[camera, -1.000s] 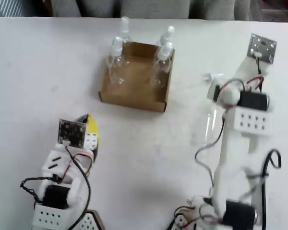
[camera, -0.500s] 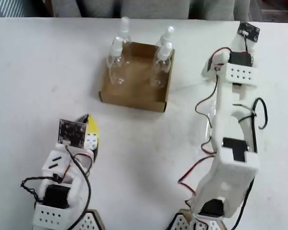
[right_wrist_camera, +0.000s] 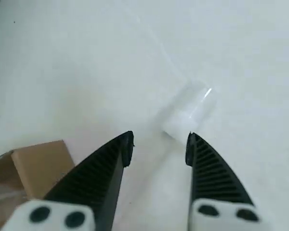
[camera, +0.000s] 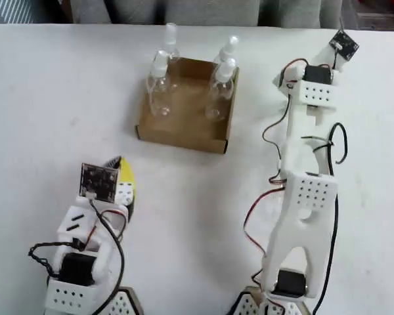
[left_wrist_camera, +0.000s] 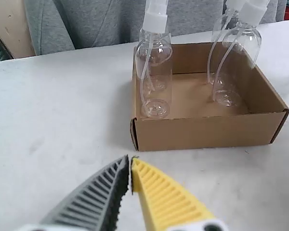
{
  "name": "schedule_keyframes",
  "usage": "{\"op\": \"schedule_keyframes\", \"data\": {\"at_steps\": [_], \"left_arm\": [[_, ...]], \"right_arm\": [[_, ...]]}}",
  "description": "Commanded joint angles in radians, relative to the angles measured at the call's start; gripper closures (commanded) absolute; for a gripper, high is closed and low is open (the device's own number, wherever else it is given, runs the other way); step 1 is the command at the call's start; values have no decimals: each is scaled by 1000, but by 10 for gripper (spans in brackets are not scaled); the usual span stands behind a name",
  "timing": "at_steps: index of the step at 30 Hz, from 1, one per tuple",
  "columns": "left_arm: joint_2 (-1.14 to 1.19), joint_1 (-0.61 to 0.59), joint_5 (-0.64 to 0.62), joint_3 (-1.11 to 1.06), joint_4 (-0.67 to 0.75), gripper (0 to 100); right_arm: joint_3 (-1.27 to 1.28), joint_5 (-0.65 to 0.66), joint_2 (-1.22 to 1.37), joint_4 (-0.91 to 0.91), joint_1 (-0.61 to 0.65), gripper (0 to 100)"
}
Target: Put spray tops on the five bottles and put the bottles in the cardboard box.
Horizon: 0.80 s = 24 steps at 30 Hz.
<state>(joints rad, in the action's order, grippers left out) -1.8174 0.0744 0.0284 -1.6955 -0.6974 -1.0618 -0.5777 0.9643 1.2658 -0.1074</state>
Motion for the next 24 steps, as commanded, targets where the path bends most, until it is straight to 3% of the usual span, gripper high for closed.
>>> {"op": "schedule_keyframes", "data": {"at_steps": [1, 16, 20, 24], "left_arm": [[-4, -5, 11, 2, -3, 977], [-4, -7, 11, 2, -5, 977], [-4, -7, 11, 2, -5, 977], [-4, -7, 11, 2, -5, 977]], "right_arm": [[-144, -23, 70, -13, 4, 847], [-315, 15, 277, -19, -30, 852], [-315, 38, 282, -33, -42, 981], [-315, 38, 274, -35, -73, 982]]}}
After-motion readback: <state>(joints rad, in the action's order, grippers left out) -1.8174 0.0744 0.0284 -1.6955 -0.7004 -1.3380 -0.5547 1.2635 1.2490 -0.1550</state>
